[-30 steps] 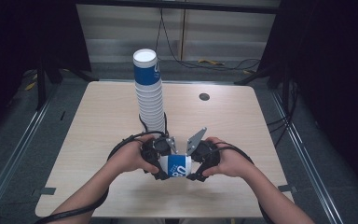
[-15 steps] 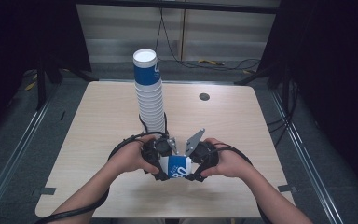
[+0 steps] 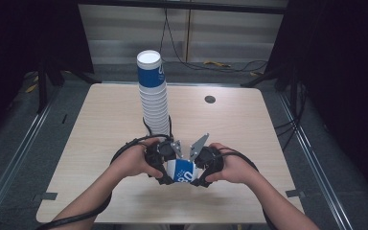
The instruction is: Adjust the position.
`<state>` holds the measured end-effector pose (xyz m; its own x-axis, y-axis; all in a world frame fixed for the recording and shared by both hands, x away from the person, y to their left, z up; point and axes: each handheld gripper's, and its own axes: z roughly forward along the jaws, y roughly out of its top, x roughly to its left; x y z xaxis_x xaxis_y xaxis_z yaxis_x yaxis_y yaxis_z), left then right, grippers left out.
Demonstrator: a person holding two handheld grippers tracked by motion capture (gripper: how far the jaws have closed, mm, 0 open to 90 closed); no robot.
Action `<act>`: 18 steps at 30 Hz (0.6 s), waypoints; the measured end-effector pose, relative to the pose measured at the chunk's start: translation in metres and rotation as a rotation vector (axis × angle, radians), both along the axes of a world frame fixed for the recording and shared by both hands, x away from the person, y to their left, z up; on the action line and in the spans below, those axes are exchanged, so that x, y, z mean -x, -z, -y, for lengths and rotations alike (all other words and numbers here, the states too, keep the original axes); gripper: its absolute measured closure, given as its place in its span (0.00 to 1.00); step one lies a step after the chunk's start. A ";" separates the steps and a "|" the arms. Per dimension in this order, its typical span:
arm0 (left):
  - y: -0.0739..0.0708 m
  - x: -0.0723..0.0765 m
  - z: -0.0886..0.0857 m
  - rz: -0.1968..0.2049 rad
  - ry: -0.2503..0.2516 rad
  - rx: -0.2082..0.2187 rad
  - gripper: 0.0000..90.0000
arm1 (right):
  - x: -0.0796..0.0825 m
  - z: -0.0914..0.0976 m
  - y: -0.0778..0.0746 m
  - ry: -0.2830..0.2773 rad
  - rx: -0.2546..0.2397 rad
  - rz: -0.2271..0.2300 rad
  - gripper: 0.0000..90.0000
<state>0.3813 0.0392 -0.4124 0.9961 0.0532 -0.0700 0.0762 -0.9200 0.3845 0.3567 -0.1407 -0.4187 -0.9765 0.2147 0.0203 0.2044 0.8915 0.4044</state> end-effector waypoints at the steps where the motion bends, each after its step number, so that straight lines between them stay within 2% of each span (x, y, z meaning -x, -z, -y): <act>1: 0.000 0.000 0.000 0.002 0.001 0.000 0.21 | 0.000 0.000 0.001 -0.004 -0.002 0.001 0.35; 5: 0.001 0.000 -0.001 0.020 0.002 0.016 0.19 | 0.000 0.000 0.002 0.004 -0.006 0.000 0.36; 8: 0.001 -0.001 -0.003 0.054 0.023 0.055 0.17 | -0.001 0.002 0.002 0.004 -0.015 0.018 0.36; 10: 0.001 -0.002 -0.005 0.038 0.008 0.069 0.17 | -0.003 0.004 0.002 0.001 -0.029 0.031 0.36; 12: 0.002 -0.003 -0.006 0.040 -0.004 0.086 0.16 | -0.002 0.005 0.000 0.007 -0.033 0.032 0.36; 13: 0.002 -0.003 -0.007 0.034 0.002 0.093 0.16 | -0.003 0.006 0.000 -0.003 -0.043 0.044 0.36; 15: 0.003 -0.003 -0.009 0.036 -0.004 0.115 0.16 | -0.002 0.008 0.000 0.007 -0.040 0.036 0.36; 17: 0.003 -0.003 -0.011 0.034 -0.002 0.132 0.16 | -0.003 0.009 0.000 -0.003 -0.062 0.045 0.36; 18: 0.004 -0.002 -0.011 0.023 -0.017 0.143 0.16 | -0.002 0.010 0.001 0.000 -0.065 0.045 0.36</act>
